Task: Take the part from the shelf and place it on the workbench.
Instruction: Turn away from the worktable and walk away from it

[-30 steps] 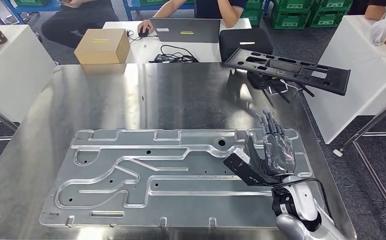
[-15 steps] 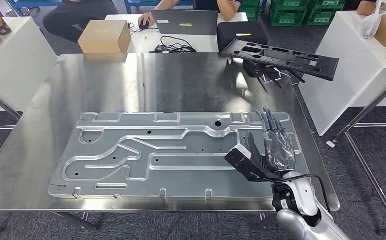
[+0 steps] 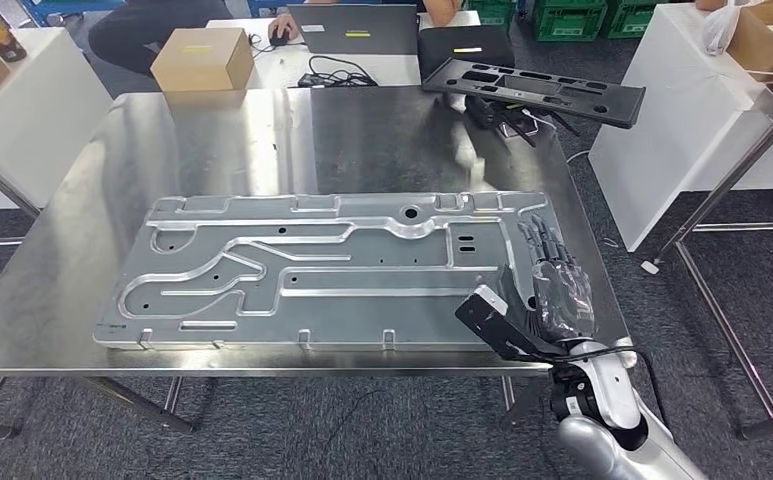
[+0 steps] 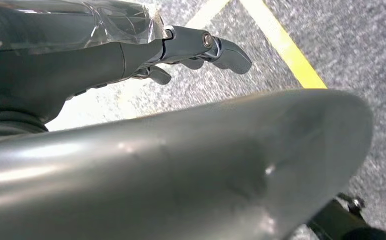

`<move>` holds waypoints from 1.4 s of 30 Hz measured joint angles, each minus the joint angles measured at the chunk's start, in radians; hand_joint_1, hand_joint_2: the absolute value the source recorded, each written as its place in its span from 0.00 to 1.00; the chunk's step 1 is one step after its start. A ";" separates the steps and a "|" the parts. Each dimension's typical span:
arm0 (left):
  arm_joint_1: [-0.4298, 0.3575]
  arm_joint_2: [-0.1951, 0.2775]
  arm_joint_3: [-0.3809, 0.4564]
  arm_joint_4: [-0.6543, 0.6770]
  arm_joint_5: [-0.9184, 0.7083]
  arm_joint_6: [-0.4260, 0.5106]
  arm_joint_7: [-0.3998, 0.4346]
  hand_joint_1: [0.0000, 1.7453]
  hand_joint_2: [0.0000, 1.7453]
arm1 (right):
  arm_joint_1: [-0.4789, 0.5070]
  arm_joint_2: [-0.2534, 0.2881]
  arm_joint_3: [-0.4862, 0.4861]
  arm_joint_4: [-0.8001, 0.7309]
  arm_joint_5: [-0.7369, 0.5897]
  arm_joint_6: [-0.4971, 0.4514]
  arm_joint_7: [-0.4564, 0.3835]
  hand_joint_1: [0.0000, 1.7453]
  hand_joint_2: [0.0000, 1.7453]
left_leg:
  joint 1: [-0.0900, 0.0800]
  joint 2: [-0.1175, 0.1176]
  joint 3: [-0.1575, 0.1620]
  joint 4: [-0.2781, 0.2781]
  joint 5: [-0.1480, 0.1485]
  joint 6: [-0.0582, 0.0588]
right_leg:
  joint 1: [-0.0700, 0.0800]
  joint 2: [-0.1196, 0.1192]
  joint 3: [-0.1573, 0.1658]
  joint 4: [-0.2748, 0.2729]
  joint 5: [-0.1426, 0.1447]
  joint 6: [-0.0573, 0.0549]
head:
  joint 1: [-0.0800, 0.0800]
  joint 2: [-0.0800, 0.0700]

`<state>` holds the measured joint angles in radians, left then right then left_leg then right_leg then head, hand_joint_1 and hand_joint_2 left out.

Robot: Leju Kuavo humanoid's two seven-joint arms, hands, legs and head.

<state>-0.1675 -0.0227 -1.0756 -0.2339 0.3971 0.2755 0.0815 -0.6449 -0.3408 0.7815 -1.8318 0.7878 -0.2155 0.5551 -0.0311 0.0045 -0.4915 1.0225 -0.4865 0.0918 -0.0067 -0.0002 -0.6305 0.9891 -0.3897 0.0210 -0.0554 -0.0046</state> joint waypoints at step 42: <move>0.053 -0.020 0.054 0.000 0.144 0.037 -0.012 0.00 0.00 | 0.547 0.174 0.221 1.231 -1.432 0.012 0.000 0.00 0.00 | -0.004 0.004 -0.046 -0.125 0.109 0.000 | -0.005 -0.005 -0.012 0.263 -0.152 0.036 | 0.009 0.000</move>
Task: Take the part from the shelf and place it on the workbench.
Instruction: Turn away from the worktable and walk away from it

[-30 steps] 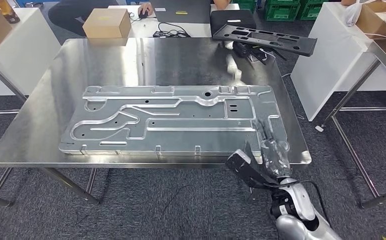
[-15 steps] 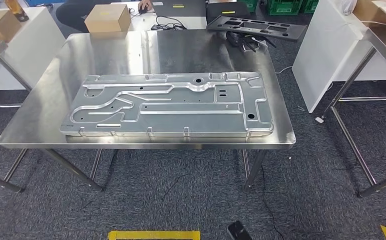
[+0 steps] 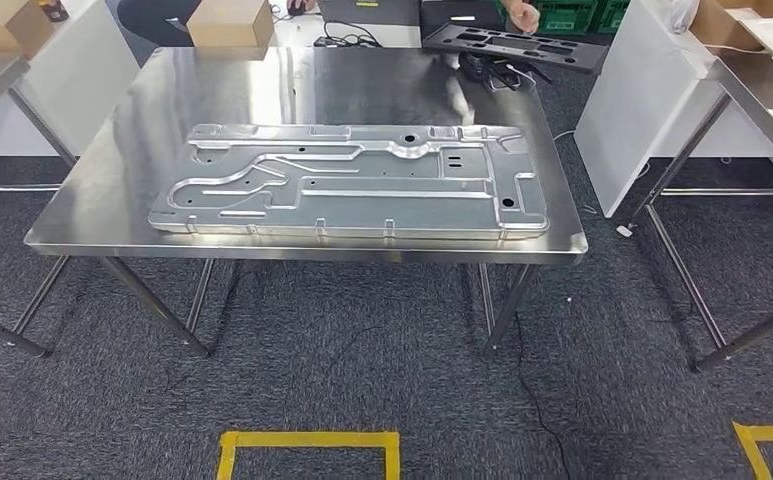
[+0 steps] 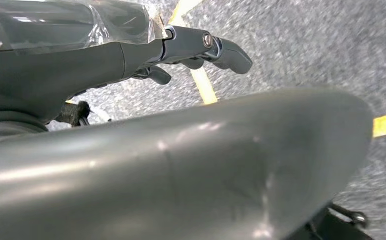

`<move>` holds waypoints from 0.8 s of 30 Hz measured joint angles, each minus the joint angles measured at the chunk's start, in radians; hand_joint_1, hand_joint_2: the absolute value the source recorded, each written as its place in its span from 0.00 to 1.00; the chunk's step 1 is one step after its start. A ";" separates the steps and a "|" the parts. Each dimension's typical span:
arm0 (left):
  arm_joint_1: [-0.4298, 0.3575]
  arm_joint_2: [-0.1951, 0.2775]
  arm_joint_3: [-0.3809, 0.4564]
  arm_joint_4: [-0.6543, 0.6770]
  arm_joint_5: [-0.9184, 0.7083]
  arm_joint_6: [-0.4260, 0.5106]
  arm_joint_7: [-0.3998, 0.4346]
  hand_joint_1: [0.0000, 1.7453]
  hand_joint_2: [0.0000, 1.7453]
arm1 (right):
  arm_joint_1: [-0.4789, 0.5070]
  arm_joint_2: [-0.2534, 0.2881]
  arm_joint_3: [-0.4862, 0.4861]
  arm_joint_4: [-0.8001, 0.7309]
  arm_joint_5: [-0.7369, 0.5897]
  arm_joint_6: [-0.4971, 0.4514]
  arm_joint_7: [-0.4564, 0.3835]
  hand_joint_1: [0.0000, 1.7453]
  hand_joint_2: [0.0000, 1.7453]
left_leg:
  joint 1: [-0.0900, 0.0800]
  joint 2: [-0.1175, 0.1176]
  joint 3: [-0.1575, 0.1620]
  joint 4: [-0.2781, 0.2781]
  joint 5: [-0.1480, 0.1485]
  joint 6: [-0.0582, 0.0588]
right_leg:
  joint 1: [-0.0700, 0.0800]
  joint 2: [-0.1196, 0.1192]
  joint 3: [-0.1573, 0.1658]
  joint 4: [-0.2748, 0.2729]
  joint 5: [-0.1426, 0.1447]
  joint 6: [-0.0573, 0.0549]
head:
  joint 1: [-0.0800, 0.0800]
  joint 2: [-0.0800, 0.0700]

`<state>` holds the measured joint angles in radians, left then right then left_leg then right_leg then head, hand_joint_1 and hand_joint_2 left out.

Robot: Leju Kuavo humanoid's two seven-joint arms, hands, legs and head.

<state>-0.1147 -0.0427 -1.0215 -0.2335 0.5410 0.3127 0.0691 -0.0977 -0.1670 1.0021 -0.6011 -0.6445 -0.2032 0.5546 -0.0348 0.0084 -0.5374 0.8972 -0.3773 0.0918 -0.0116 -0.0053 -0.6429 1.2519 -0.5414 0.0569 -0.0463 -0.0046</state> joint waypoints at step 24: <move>0.000 0.022 0.000 0.001 0.033 0.083 -0.004 0.00 0.00 | -0.022 0.114 0.009 0.286 0.005 -0.017 -0.142 0.00 0.00 | 0.038 0.000 0.132 -0.024 -0.099 -0.053 | -0.015 0.000 0.067 -0.307 0.147 0.006 | 0.003 0.000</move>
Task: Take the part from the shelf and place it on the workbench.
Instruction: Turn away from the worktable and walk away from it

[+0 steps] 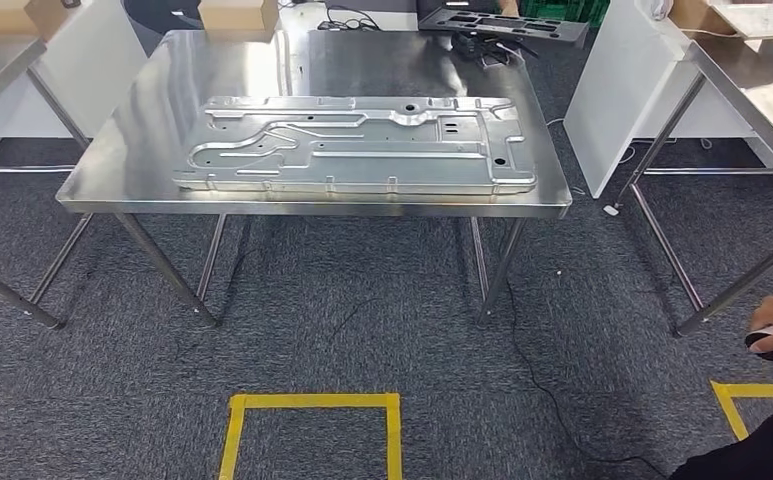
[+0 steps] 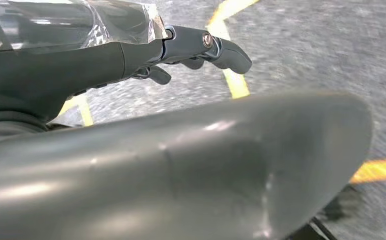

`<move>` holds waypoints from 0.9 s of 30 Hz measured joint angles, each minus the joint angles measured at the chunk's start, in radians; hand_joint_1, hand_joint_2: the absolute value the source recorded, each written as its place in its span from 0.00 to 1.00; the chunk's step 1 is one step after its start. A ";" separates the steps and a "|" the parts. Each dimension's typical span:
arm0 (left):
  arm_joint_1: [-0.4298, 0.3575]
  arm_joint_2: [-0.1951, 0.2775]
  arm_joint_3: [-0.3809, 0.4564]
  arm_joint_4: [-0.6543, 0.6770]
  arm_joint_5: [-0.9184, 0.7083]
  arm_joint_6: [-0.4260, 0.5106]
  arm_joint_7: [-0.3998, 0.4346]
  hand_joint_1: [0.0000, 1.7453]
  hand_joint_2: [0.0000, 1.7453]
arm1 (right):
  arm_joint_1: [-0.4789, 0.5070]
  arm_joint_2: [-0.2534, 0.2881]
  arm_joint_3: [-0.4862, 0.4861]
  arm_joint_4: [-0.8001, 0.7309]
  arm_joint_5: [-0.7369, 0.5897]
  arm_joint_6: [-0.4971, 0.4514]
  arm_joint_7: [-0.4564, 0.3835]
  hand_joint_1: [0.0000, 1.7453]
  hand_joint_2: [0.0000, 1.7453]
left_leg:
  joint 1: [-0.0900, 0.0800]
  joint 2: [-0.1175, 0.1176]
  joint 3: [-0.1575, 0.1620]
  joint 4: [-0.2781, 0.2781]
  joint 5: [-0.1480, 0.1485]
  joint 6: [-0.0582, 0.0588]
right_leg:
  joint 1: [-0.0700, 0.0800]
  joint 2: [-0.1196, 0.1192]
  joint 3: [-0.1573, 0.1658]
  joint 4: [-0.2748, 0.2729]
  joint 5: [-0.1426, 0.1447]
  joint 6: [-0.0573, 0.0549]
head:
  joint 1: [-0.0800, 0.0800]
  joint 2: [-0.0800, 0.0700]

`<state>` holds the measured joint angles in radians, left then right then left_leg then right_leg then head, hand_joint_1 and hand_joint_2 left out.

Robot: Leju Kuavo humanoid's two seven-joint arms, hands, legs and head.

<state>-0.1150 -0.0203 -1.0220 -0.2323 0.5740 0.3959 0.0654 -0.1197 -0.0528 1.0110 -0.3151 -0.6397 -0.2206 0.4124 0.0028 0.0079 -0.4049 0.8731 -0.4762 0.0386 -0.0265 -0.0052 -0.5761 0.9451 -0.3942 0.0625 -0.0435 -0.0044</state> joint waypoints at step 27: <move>0.001 0.033 -0.002 0.000 -0.015 0.009 0.031 0.00 0.00 | -0.003 0.050 0.002 0.051 -0.063 -0.017 -0.038 0.00 0.00 | 0.006 -0.067 -0.056 0.038 0.023 -0.018 | 0.009 0.065 0.061 -0.020 -0.033 -0.028 | 0.002 0.000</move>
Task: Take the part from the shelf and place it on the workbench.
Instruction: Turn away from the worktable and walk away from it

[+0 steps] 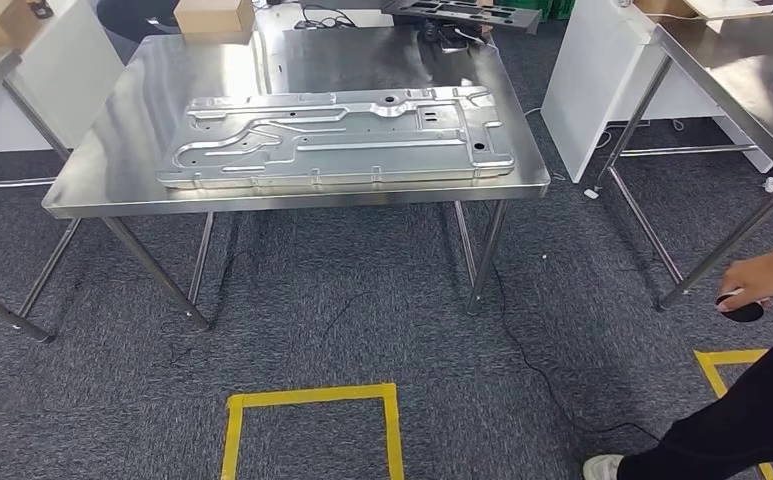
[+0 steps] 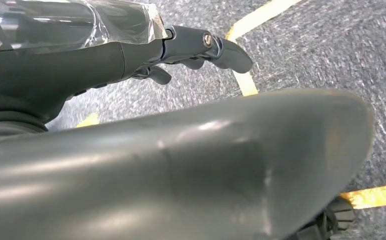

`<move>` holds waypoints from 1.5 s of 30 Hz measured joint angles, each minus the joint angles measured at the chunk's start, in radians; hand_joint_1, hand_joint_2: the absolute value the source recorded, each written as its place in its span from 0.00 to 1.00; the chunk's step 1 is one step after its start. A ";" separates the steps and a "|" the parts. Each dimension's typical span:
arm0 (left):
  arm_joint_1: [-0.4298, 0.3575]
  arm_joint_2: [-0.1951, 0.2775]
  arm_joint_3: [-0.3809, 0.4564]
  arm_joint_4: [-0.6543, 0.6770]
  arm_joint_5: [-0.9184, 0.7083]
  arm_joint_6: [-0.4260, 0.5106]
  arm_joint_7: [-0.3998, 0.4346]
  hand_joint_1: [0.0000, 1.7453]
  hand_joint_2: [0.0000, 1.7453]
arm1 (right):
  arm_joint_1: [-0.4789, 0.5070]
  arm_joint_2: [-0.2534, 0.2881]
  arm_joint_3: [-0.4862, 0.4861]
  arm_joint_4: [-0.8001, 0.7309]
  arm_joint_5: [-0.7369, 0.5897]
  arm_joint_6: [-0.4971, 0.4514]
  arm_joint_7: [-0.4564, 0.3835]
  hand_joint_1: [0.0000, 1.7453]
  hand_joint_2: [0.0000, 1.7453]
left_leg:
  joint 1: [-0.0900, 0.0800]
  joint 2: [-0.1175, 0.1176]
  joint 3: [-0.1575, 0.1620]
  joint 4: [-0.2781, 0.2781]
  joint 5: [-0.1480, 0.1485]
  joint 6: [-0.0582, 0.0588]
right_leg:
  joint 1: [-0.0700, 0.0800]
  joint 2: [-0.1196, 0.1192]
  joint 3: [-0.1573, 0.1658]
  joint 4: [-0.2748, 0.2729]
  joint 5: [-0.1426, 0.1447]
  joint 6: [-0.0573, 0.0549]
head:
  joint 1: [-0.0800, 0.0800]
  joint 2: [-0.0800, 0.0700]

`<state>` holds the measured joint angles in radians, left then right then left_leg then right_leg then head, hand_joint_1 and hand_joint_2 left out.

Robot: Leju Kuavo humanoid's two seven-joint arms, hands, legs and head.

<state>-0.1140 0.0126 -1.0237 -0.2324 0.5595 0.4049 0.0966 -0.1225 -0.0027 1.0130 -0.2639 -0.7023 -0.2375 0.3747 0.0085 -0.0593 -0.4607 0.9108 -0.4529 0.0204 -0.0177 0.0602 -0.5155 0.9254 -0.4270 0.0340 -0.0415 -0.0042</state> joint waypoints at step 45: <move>-0.002 0.005 -0.015 0.000 -0.005 0.025 0.014 0.00 0.00 | 0.004 0.013 -0.013 0.019 -0.033 -0.028 -0.005 0.00 0.00 | -0.012 0.145 -0.009 0.005 0.003 0.023 | 0.006 -0.112 0.006 0.024 -0.029 0.020 | 0.010 0.000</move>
<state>-0.1160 0.0178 -1.0384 -0.2327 0.5546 0.4299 0.1105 -0.1187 0.0105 1.0004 -0.2449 -0.7348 -0.2650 0.3693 -0.0031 0.0858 -0.4701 0.9157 -0.4498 0.0433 -0.0114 -0.0521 -0.5095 0.9496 -0.4561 0.0536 -0.0310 -0.0042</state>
